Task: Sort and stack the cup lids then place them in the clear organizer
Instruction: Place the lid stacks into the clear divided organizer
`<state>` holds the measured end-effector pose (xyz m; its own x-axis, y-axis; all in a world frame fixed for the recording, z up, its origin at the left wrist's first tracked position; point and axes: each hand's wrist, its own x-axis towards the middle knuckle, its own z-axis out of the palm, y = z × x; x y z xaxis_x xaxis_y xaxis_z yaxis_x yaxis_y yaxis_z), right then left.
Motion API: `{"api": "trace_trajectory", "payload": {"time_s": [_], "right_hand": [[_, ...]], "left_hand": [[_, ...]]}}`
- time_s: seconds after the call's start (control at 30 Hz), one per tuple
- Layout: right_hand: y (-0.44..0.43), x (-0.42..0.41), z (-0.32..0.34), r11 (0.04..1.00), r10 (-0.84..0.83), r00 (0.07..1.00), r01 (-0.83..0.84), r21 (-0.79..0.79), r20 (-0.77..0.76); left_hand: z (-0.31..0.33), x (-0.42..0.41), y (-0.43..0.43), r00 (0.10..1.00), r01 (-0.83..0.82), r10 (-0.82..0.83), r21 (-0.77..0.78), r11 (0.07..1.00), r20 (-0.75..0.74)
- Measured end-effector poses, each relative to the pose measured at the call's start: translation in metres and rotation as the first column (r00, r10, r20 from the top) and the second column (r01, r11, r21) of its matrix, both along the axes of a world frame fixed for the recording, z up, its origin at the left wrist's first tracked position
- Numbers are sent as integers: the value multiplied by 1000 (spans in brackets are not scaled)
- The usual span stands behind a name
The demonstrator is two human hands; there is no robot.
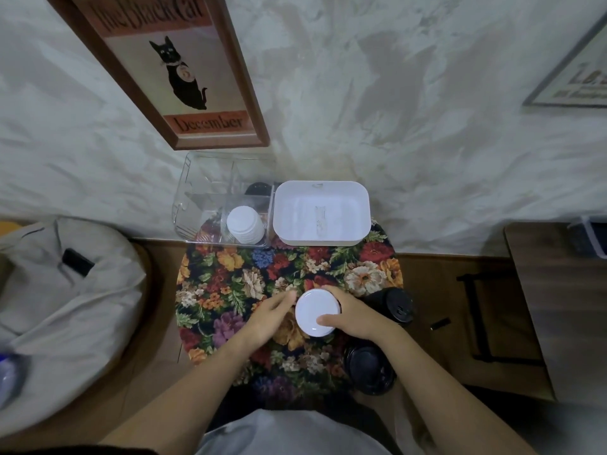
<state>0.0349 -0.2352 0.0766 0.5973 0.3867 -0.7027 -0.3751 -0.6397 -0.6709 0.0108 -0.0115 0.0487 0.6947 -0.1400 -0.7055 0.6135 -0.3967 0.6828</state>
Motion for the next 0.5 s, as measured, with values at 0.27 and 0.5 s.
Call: {"api": "trace_trajectory", "payload": {"time_s": [0.27,0.5], "right_hand": [[3,-4,-12,972,-211,972,220,81,-103],[2,-1,-28,837,-427,828,514,188,-364]], "left_hand": [[-46,-3,-6,916,-195,177,-13,981,-361],[-35,-2,-12,887,-304,209,-179,936,-412]]}}
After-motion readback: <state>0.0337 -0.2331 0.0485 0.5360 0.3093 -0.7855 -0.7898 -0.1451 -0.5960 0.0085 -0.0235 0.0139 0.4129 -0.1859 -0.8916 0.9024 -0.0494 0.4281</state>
